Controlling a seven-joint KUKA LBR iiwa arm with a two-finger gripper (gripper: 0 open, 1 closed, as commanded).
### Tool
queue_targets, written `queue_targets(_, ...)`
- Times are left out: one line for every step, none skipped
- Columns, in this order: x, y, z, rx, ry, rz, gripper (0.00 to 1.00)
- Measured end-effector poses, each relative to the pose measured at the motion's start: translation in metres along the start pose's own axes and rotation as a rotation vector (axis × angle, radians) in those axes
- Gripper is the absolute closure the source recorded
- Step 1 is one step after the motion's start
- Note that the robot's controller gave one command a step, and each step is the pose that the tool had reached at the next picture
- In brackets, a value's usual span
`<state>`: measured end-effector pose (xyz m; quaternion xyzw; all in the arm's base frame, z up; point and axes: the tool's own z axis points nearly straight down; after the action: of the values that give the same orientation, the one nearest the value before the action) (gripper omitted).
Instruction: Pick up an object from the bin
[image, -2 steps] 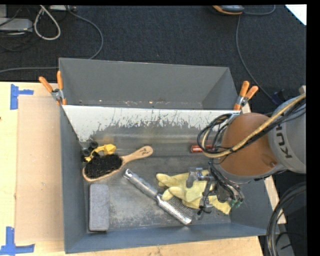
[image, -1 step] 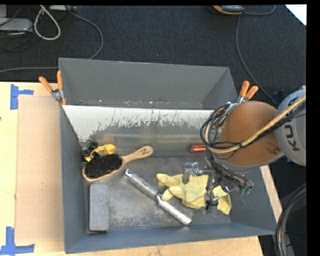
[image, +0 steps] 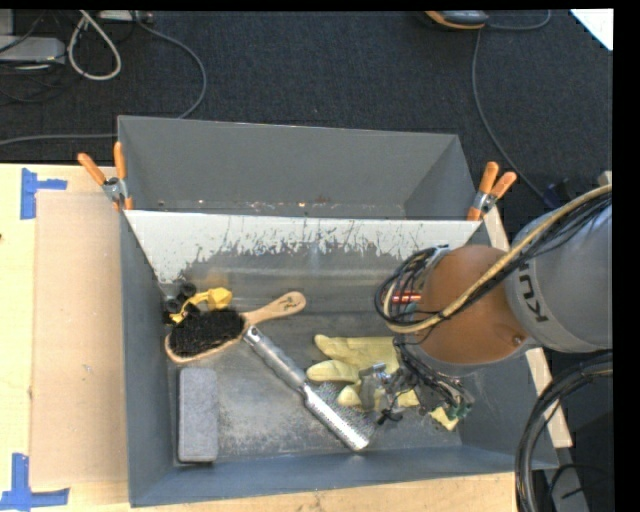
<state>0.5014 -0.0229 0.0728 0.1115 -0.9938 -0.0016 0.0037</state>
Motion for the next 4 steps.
queue_targets(-0.0005, 0.0000, -0.0007, 0.000, -0.001, -0.001, 1.00)
queue_targets(-0.0004, 0.0016, 0.0031, 0.000, -0.001, -0.016, 0.00)
queue_targets(0.0003, 0.0015, 0.0035, 0.000, 0.002, -0.019, 1.00)
queue_targets(0.0000, 0.0016, 0.0034, 0.000, 0.002, -0.020, 1.00)
